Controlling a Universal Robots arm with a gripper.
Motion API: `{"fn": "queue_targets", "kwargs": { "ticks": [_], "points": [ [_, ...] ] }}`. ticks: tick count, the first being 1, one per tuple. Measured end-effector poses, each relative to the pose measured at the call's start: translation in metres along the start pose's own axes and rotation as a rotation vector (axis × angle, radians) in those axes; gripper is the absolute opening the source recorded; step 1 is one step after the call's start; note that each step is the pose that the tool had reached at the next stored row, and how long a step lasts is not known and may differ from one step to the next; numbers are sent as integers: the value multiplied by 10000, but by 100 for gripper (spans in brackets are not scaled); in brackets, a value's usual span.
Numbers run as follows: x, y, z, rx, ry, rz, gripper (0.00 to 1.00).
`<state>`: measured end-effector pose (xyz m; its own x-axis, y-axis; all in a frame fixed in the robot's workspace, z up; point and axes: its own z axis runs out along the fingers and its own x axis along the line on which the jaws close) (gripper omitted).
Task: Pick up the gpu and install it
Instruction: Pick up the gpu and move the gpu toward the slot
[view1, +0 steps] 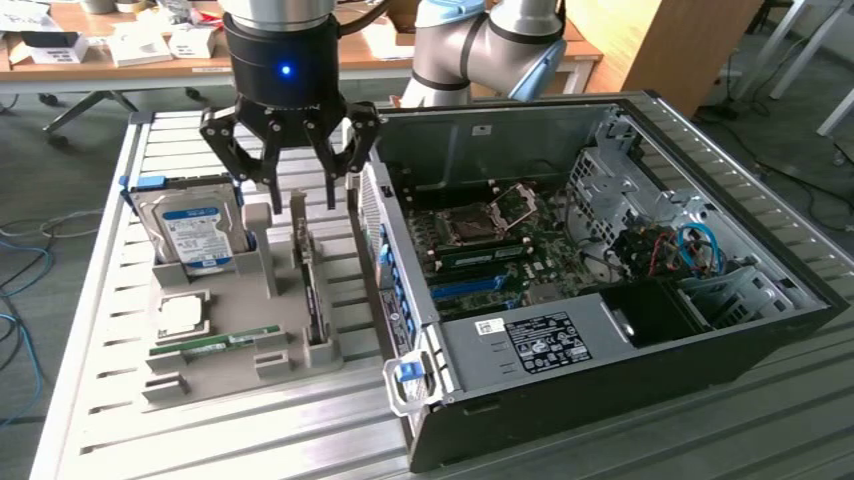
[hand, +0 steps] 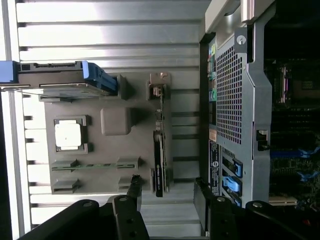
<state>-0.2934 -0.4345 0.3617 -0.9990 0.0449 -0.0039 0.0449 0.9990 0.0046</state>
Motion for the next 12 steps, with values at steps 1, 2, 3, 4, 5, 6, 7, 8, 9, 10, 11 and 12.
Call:
{"fn": "queue_targets", "kwargs": {
  "ticks": [1, 2, 3, 4, 5, 6, 7, 8, 9, 10, 11, 12],
  "points": [
    [1, 0, 16, 2, 2, -4, 55],
    [1, 1, 35, 1, 1, -8, 55],
    [2, 0, 54, 0, 1, -14, 55],
    [2, 0, 71, 1, 2, -19, 55],
    [2, 0, 89, 2, 2, -24, 55],
    [2, 0, 105, 2, 3, -29, 55],
    [2, 0, 122, 2, 3, -32, 55],
    [2, 0, 140, 2, 3, -34, 55],
    [2, 0, 158, 1, 1, -35, 55],
    [2, 0, 176, 1, 2, -37, 55],
    [2, 0, 196, 1, 2, -40, 55],
    [2, 0, 214, 0, 2, -42, 55]
  ]
}}
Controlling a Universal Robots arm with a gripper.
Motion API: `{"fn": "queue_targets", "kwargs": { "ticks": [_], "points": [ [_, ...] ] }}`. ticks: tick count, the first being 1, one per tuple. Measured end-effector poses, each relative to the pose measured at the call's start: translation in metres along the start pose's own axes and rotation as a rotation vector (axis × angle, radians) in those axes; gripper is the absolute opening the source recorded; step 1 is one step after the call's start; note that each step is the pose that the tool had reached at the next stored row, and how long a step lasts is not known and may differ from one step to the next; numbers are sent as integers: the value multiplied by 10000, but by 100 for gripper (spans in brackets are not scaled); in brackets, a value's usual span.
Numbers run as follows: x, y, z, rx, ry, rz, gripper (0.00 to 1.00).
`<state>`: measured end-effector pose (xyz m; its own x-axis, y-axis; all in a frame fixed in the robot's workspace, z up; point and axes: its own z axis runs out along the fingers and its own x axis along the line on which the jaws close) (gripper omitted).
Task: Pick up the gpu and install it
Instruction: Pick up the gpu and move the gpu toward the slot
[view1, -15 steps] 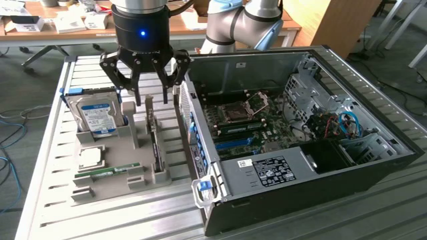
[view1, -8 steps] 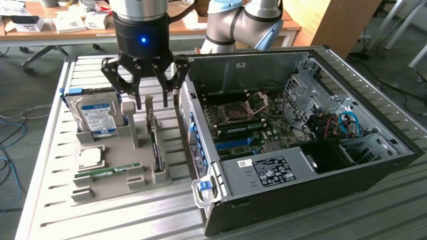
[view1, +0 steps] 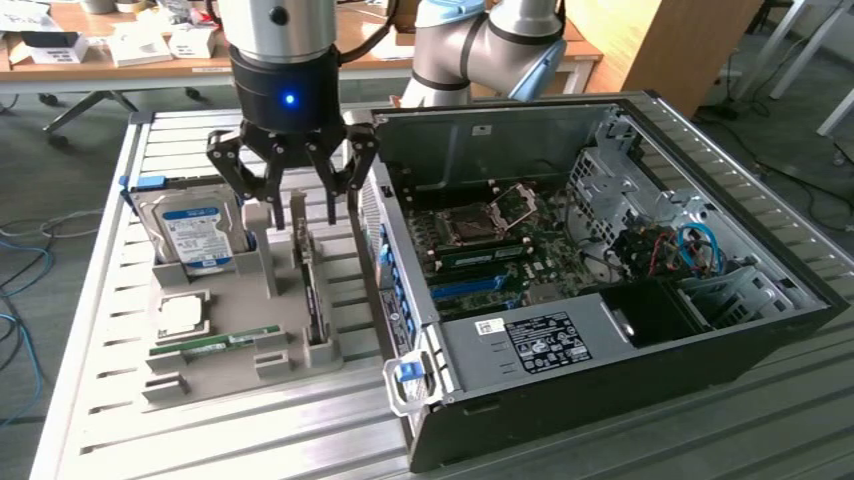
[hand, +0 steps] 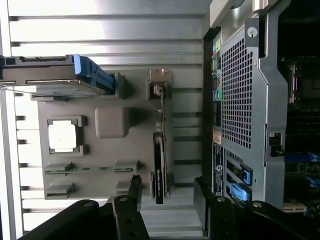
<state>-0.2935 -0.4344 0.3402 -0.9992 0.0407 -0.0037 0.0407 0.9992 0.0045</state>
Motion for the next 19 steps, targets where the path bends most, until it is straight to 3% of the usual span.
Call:
{"fn": "queue_targets", "kwargs": {
  "ticks": [15, 19],
  "points": [
    [1, -1, 241, 1, 1, -12, 55],
    [1, -2, 250, 4, 2, -12, 55]
  ]
}}
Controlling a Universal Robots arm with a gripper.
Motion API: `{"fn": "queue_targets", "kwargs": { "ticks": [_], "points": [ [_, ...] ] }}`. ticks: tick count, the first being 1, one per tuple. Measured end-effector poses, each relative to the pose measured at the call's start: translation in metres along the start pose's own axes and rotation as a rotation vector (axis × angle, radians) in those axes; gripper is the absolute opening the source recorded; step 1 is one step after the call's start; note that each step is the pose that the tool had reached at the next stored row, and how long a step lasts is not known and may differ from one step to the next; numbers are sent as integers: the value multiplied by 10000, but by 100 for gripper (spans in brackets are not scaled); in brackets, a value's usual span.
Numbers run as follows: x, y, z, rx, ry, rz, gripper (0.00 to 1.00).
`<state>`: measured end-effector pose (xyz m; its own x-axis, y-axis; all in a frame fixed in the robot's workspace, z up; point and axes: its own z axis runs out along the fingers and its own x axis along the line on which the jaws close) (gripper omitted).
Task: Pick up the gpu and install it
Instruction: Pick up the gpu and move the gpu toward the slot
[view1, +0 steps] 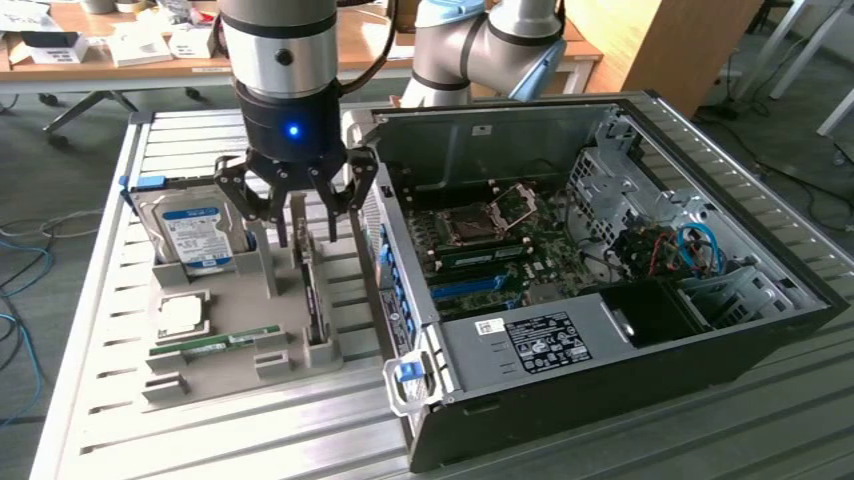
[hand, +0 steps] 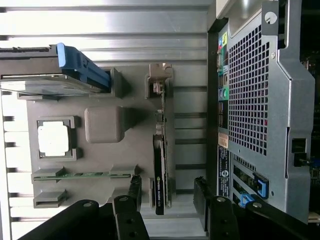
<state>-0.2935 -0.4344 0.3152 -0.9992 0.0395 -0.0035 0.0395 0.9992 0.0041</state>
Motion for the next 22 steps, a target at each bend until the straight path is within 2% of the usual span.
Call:
{"fn": "queue_targets", "kwargs": {
  "ticks": [2, 4, 22],
  "points": [
    [1, -2, 3, -8, -2, -2, 55],
    [0, -8, 4, -47, -2, -34, 55],
    [5, -28, 12, -30, 3, -229, 55]
  ]
}}
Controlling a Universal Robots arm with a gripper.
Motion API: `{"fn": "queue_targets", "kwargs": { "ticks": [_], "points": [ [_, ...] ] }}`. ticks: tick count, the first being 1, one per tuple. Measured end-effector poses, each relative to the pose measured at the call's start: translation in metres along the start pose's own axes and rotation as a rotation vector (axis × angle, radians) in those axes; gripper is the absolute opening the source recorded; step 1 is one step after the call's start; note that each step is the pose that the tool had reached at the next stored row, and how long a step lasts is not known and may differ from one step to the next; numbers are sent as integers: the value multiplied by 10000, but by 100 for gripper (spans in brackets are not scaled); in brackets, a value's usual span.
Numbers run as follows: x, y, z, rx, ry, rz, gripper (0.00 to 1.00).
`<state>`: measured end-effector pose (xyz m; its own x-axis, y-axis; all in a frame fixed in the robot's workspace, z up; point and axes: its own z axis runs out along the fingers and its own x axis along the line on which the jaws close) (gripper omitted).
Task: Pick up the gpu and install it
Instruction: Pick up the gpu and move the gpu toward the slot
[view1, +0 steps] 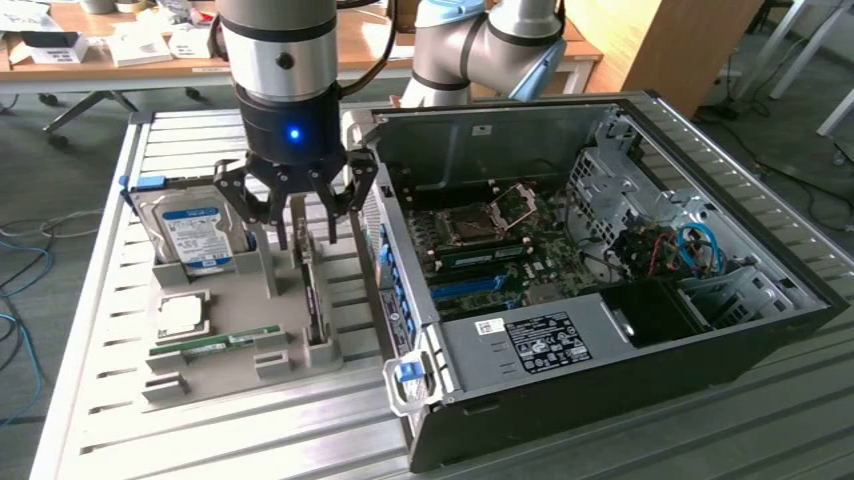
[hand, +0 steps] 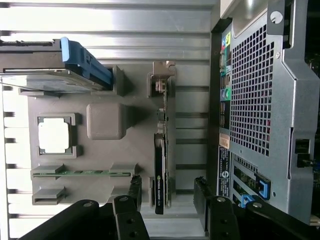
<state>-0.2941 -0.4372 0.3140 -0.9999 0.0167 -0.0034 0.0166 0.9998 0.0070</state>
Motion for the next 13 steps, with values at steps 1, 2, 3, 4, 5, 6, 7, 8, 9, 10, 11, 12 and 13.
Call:
{"fn": "queue_targets", "kwargs": {
  "ticks": [1, 2, 3, 4, 5, 6, 7, 8, 9, 10, 11, 12, 13],
  "points": [
    [0, -9, 0, 0, 0, -1, 55],
    [2, -16, 0, -1, -1, 1, 55],
    [3, -24, 0, -1, -2, 3, 55],
    [3, -32, 0, -1, -2, 2, 55],
    [4, -41, 0, -1, -2, 3, 55],
    [4, -51, 0, -1, -2, 3, 55],
    [4, -61, 0, -1, -2, 3, 55],
    [5, -67, 0, -1, -2, 2, 55],
    [6, -71, 1, -1, -2, 3, 55],
    [6, -72, 3, -3, -3, 4, 55],
    [6, -73, 11, -4, -5, 5, 55],
    [6, -74, 24, -2, -2, 4, 55],
    [6, -74, 42, -1, -2, 3, 55]
  ]
}}
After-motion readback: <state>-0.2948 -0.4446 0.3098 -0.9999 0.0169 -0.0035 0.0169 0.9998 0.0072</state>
